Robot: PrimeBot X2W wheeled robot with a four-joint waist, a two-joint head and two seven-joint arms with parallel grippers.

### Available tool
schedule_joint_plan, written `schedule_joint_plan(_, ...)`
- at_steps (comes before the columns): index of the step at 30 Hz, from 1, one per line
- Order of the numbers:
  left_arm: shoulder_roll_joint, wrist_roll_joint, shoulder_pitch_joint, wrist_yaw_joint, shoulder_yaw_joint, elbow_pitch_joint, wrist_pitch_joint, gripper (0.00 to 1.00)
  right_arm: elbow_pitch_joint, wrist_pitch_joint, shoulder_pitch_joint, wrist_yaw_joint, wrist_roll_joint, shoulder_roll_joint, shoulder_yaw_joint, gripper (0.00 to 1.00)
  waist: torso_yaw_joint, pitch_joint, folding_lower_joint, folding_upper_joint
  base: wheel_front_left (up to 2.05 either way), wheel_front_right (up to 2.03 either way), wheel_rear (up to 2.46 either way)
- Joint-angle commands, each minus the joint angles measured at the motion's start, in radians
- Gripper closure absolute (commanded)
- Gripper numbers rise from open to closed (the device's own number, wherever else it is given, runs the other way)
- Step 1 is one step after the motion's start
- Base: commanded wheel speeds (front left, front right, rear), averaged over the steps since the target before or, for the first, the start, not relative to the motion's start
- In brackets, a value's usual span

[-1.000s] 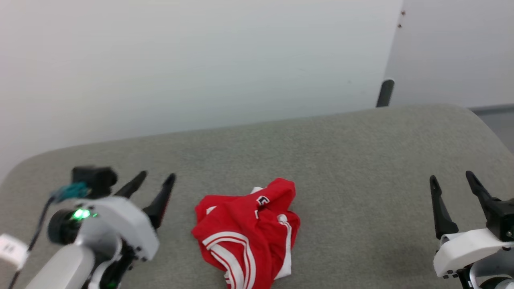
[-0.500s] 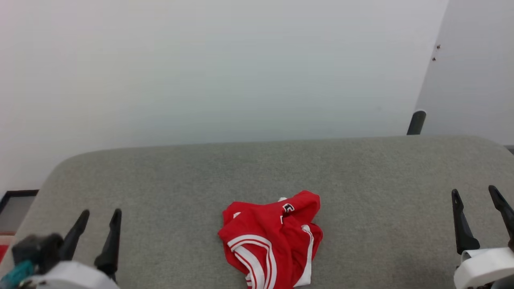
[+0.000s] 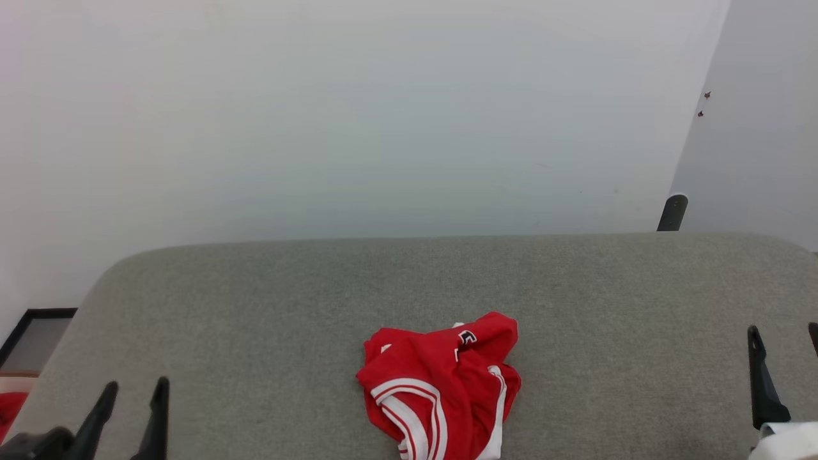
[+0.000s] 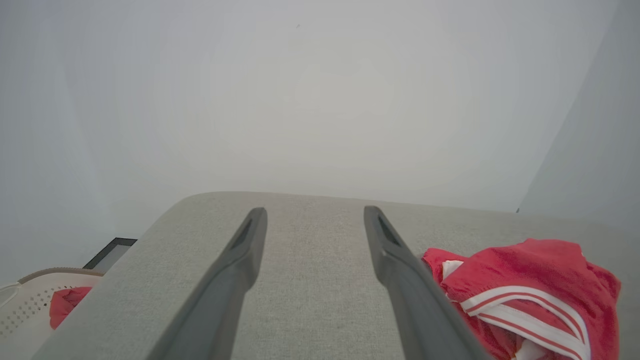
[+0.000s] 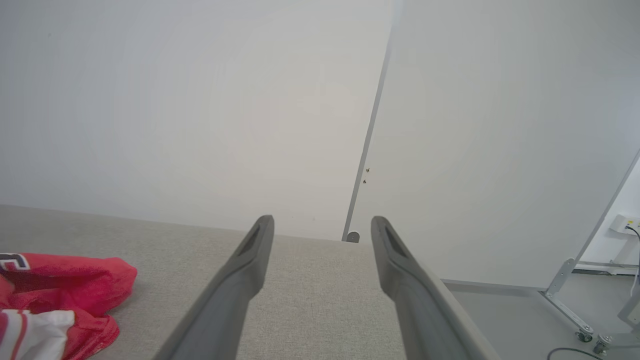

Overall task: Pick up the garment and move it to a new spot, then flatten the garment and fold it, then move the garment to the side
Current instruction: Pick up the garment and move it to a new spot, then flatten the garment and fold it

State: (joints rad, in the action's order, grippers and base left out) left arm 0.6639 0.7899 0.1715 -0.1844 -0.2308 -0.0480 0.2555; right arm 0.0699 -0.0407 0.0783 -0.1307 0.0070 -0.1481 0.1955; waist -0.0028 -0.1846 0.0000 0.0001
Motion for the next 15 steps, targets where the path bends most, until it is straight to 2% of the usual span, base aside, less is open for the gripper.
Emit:
schedule_joint_plan(1, -0.006, -0.001, 0.018, 0.0, 0.014, 0.008, 0.005, 0.0, -0.004, -0.007, 0.018, 0.0, -0.008, -0.002, 0.011, 0.0, 0.001, -0.003, 0.0, -0.0001, 0.0, 0.0, 0.0)
schedule_joint_plan(15, -0.009, -0.044, 0.052, 0.071, 0.067, 0.038, 0.01, 0.0, -0.001, -0.008, 0.043, 0.0, -0.02, 0.006, 0.036, 0.0, -0.006, -0.004, 0.0, -0.0001, 0.0, 0.0, 0.0)
